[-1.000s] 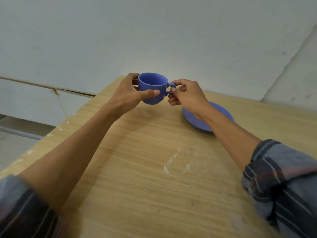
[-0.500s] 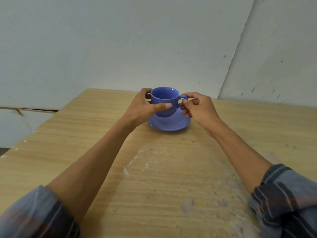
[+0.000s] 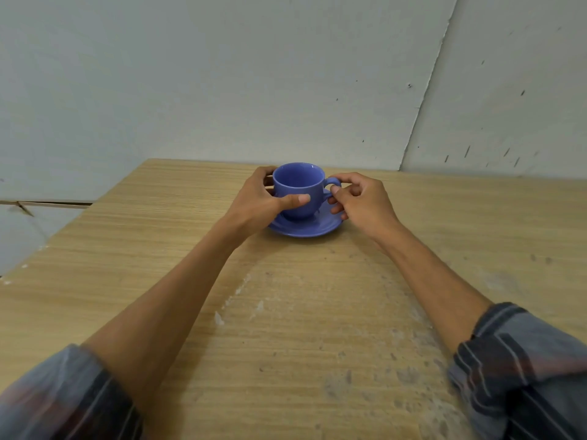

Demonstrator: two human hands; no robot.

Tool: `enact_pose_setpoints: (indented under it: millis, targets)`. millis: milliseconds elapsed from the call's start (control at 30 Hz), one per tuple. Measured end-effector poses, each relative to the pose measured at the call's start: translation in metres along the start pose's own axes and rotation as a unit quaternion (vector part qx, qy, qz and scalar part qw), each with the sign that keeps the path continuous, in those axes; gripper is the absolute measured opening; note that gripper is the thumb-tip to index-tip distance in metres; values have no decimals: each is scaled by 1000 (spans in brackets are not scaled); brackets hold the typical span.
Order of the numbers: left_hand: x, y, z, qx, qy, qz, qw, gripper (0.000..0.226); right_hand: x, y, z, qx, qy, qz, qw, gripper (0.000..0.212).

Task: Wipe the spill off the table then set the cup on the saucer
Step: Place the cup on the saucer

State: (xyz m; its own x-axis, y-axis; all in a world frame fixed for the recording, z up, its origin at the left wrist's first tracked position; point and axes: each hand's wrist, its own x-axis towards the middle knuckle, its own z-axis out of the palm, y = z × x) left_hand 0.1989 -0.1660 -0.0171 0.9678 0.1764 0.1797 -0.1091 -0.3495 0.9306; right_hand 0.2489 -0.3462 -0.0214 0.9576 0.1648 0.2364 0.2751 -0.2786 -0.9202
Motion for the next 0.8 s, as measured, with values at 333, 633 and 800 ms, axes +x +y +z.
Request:
enact_pose_setpoints:
  millis: [333,633,800]
  targets:
    - [2,-5,2,8,-3,1,1000,78,0,4,-1,-1,-2,6,1000,17]
    - [3,-8,3,11,-6,0,1000,78,0,4,-2,-11,-7,16,1000,13]
    - [3,-8,4,6,-8,-6,1000,80,0,6,-3,-47,-3,5,999,10]
